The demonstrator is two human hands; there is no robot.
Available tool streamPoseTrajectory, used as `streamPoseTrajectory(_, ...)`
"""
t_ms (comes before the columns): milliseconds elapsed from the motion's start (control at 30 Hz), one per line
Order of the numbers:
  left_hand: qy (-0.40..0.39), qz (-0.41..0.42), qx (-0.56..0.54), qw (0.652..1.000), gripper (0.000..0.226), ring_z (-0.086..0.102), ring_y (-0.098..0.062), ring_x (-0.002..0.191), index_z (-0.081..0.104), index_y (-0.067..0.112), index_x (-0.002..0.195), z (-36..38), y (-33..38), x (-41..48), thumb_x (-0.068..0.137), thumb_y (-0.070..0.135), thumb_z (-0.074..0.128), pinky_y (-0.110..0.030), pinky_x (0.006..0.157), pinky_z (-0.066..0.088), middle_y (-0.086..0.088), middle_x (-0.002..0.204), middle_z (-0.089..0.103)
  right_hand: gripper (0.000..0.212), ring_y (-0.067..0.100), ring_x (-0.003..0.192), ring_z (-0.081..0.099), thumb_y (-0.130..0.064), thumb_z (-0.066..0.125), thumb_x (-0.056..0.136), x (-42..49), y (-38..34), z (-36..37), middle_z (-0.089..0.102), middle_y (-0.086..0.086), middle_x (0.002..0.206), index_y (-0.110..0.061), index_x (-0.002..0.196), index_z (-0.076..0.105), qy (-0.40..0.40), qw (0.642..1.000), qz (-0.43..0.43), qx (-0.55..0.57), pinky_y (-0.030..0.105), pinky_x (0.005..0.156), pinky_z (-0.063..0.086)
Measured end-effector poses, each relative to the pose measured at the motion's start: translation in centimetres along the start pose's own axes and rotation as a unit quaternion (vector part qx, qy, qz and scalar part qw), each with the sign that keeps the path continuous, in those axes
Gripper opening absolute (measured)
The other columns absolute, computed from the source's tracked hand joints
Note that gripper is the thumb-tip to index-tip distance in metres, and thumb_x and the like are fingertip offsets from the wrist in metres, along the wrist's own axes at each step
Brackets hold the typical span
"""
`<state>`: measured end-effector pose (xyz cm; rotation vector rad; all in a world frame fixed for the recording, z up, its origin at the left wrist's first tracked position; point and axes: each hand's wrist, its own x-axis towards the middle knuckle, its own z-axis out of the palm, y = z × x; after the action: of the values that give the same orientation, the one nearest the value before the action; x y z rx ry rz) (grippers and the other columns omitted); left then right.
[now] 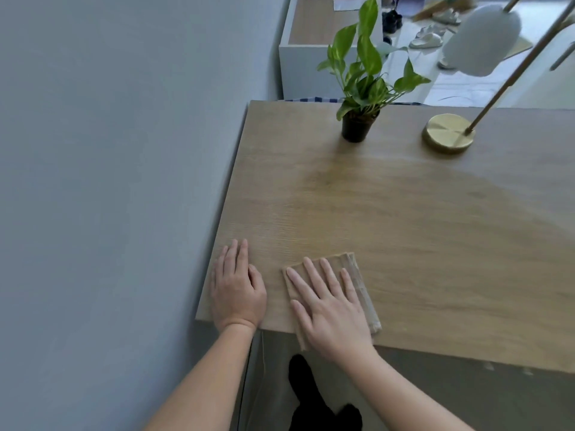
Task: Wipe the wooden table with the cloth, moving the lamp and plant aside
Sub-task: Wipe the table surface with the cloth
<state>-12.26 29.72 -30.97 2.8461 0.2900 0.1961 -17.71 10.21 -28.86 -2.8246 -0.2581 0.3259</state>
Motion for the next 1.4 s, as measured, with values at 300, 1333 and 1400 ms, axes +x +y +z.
streamPoseTrajectory(300,-0.004,0.007,0.000,1.000,0.059,0.041,-0.025,0.154,0.050,0.018,0.159,-0.2,0.0,-0.1,0.102,0.029,0.039,-0.045,0.130,0.029,-0.003,0.166,0.047,0.059,0.015,0.163,-0.005,-0.067,0.012,0.106,3.3,12.4,-5.4,0.001,-0.015,0.177,-0.058,0.162,-0.001,0.041,0.979,0.200,0.007,0.047,0.132,-0.003)
streamPoseTrajectory(1333,-0.184,0.232,-0.092,0.951,0.061,-0.007,-0.008,0.165,0.019,0.024,0.171,-0.6,10.0,-7.0,0.113,0.042,0.024,-0.040,0.134,0.004,0.006,0.179,0.009,0.053,0.018,0.158,0.023,-0.022,0.048,0.109,-1.5,9.0,-4.8,0.032,-0.008,0.170,-0.034,0.161,0.041,0.179,0.916,0.294,0.206,0.042,0.128,0.020)
streamPoseTrajectory(1400,-0.192,0.223,-0.050,0.954,0.066,-0.011,-0.012,0.165,0.011,0.023,0.172,0.2,10.8,-7.7,0.113,0.051,0.022,-0.041,0.133,-0.001,0.005,0.180,0.001,0.057,0.015,0.162,0.009,-0.034,0.038,0.113,-2.1,9.8,-3.5,0.015,-0.004,0.176,-0.033,0.168,0.024,0.141,0.935,0.297,0.133,0.041,0.131,0.008)
